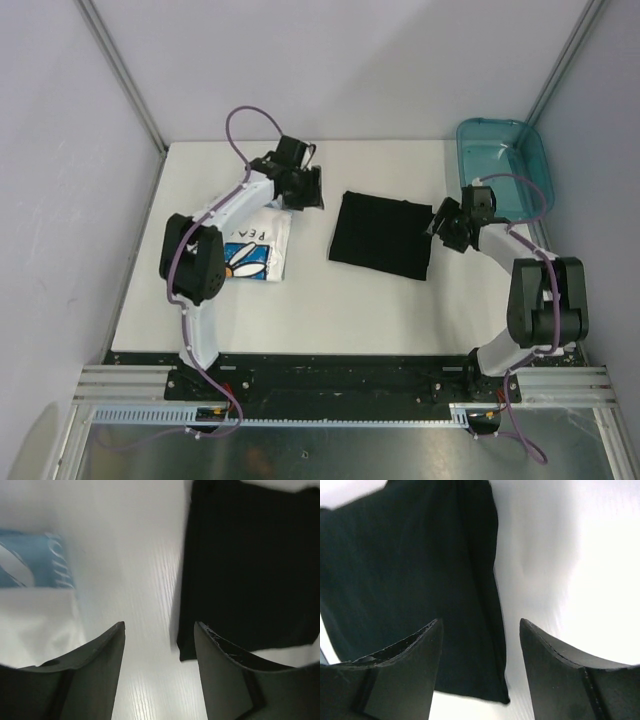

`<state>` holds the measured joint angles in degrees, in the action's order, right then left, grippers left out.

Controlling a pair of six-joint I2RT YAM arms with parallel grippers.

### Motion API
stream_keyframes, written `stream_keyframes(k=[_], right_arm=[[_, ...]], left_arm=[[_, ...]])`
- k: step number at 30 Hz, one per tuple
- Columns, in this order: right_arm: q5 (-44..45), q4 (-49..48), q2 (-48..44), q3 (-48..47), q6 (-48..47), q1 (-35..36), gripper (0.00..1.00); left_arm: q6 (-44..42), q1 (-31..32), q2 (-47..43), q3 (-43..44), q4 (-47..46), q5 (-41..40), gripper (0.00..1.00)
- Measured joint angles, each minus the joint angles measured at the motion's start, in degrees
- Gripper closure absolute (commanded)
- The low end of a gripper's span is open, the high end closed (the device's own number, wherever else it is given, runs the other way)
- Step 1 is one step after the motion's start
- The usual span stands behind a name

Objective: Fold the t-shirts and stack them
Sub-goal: Put the neatly folded tshirt into the corner of the board with both arms

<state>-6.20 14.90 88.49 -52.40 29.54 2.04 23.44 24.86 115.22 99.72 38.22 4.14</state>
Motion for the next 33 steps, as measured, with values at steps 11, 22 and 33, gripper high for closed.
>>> stream_keyframes(k=[11,22,33], right_arm=[[0.37,-10.62,13.18,-5.97,0.35,-1.53,0.36],[0.57,-12.22,20.39,-14.21,0.96,-1.4,0.44],[3.34,-9.03,21.66,-15.78,1.29,-0.92,0.4]], left_arm=[[2.51,2.99,-6.99,-20.61,-5.42,7.28,0.39],[6.45,3.04,-10.25,-28.63,-13.14,13.73,0.39],[9.18,3.91,-9.77,-29.59,-16.81,14.71,0.38]])
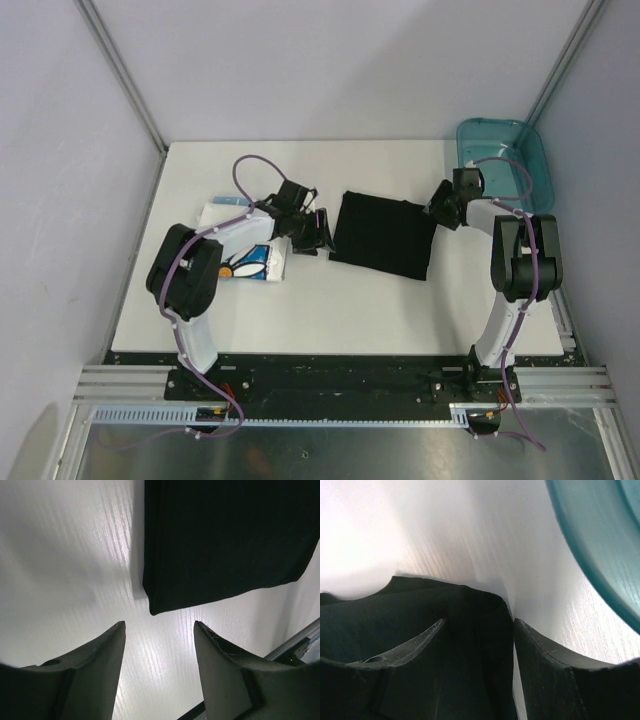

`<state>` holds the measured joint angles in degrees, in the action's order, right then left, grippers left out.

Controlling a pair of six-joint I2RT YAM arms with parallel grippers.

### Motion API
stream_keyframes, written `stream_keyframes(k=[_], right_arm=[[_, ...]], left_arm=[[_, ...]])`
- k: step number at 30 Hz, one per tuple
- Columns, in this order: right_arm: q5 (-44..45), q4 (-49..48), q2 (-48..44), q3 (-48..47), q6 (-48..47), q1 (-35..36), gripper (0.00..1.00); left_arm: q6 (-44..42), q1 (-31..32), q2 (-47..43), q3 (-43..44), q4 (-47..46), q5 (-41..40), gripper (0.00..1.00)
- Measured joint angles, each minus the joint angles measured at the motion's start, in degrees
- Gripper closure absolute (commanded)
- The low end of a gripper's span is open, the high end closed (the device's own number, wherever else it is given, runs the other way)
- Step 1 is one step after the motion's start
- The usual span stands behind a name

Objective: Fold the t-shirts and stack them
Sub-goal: Put the neatly folded tshirt into the corner of the board with both arms

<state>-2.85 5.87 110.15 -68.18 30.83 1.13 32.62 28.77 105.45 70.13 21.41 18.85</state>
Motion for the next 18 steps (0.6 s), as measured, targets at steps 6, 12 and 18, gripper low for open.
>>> stream_keyframes(k=[6,12,18], right_arm=[[1.6,2.43,0.0,-1.55,-1.07,0.26,0.37],[2.4,3.69,0.63,-3.74,-2.14,0.39,0.38],[2.34,3.63,2.67,-4.66,-2.19,1.25,0.41]], left_arm=[[0.61,0.83,1.6,0.0,-0.33,-0.22,0.38],[1.07,1.05,2.71,0.0,-0.39,-0.46,0.38],[2.49,1.75,3.93,0.0,-0.83,-0.61,0.4]])
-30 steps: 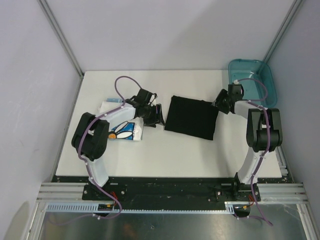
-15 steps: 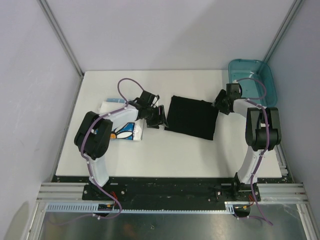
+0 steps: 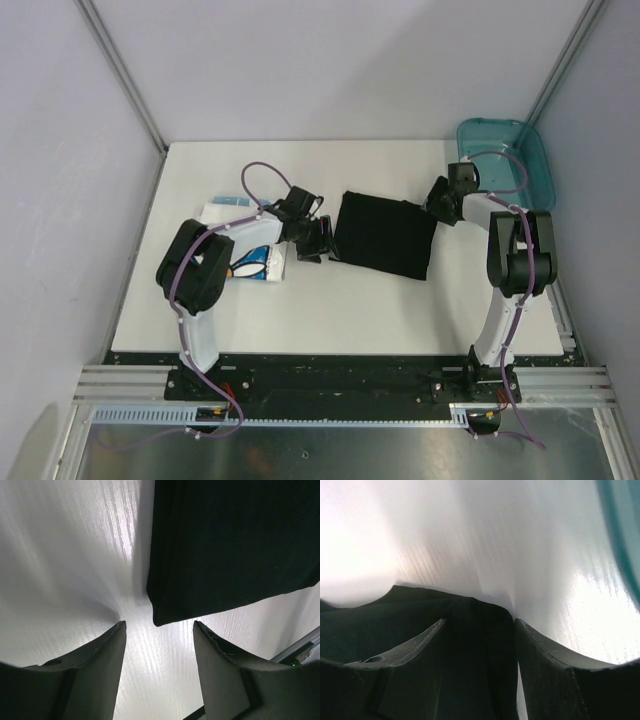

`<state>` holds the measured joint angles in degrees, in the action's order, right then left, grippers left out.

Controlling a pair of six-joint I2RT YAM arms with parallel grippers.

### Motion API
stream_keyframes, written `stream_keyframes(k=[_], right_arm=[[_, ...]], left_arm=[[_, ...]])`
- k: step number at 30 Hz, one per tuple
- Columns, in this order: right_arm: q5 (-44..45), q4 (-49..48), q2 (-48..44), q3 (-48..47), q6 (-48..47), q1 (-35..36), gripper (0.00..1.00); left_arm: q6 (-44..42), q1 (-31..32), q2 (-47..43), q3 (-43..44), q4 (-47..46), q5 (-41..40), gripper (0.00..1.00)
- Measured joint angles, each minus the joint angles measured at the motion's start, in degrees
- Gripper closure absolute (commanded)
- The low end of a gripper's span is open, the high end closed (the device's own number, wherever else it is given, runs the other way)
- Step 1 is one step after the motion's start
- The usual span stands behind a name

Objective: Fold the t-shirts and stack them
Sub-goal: Put the neatly folded tshirt into the corner of the board with both arms

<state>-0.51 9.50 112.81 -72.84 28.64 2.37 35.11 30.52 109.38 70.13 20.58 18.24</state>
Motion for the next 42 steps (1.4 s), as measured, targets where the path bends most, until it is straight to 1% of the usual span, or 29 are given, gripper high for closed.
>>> stream_keyframes(k=[5,10,14,16,17,21,23,27,34,42], right_arm=[[-0.33,-0.13,0.22,-0.17,0.07,0.46,0.45],[-0.46,-0.02,0.26,-0.15,0.33,0.7,0.52],[-0.48,0.11,0.26,-0.15,0.87,1.2,0.56],[-0.57,0.11,0.26,-0.15,1.09,1.42,0.6],[-0.63,0.11,0.26,-0.17,1.18,1.53,0.63],[-1.09,0.15,0.26,-0.15,1.62,1.92,0.89],[-1.31,0.31,0.22,-0.17,1.6,2.14,0.97],[-1.29,1.62,-0.35,-0.59,1.77,2.32,1.0],[-1.09,4.48,-5.4,-0.83,1.73,3.19,1.0],[-0.15,6.1,-11.39,-0.96,1.29,6.58,1.0]], left_arm=[[1.84,0.5,0.81,0.02,-0.52,-0.07,0.46],[4.33,0.94,1.11,0.02,-1.11,-1.36,0.52],[6.29,1.49,1.11,0.02,-1.9,-3.32,0.59],[7.02,1.79,1.11,0.02,-2.16,-4.44,0.65],[7.34,1.97,1.11,0.02,-2.21,-4.92,0.7],[8.44,2.62,1.11,0.13,-2.34,-6.27,0.93],[8.66,2.99,1.11,0.35,-2.4,-6.71,0.98],[8.66,3.65,0.98,0.81,-2.45,-7.63,1.0],[8.61,3.87,-2.49,0.81,-2.36,-8.96,1.0],[8.41,3.87,-5.29,2.25,-2.43,-9.07,1.0]])
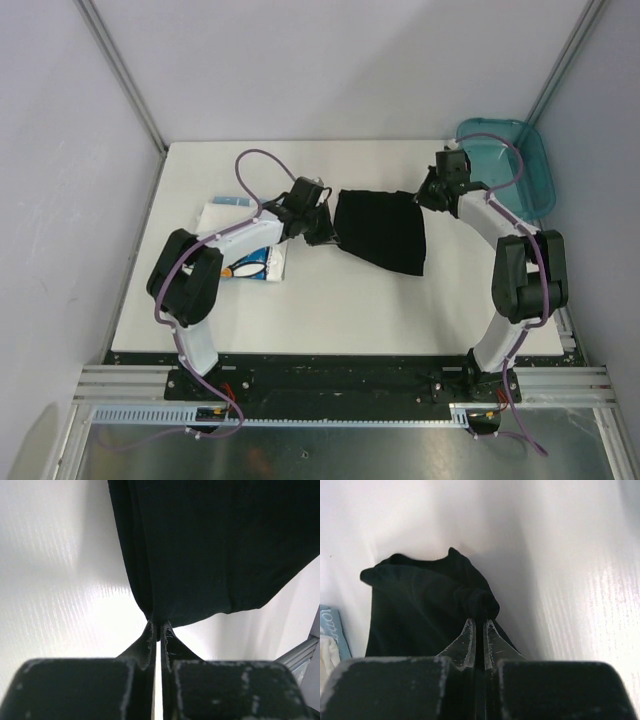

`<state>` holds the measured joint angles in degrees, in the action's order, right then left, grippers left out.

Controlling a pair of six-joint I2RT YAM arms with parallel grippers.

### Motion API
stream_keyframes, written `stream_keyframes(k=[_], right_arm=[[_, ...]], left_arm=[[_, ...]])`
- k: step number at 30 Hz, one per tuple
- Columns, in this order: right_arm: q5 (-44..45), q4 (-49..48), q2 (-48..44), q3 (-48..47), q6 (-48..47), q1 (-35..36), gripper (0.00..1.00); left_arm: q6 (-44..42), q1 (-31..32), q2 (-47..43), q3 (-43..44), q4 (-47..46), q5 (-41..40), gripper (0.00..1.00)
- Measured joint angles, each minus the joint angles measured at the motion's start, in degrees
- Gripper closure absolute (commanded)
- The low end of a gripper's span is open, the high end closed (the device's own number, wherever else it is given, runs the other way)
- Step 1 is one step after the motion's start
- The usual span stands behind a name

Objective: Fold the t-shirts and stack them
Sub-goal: Put the neatly folded tshirt into the corner of the board with both arms

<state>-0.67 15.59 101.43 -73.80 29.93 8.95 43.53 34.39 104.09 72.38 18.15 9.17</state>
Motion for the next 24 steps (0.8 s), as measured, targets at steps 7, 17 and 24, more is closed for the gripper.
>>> stream_keyframes(k=[7,17,24], right_arm=[[1.4,0.81,-2.45,-0.11,-0.15,3.37,1.0],[3.34,4.52,-6.45,-5.84,-0.11,7.5,1.0],[5.35,6.49,-8.24,-10.58,0.76,12.11,1.0]], left_arm=[[-0.61,0.02,-0.55,0.59,0.52,-0.5,1.0],[-3.04,-0.15,-8.55,0.85,4.55,-4.98,1.0],[-4.5,-2.54,-18.78,0.31,9.29,-8.22,1.0]])
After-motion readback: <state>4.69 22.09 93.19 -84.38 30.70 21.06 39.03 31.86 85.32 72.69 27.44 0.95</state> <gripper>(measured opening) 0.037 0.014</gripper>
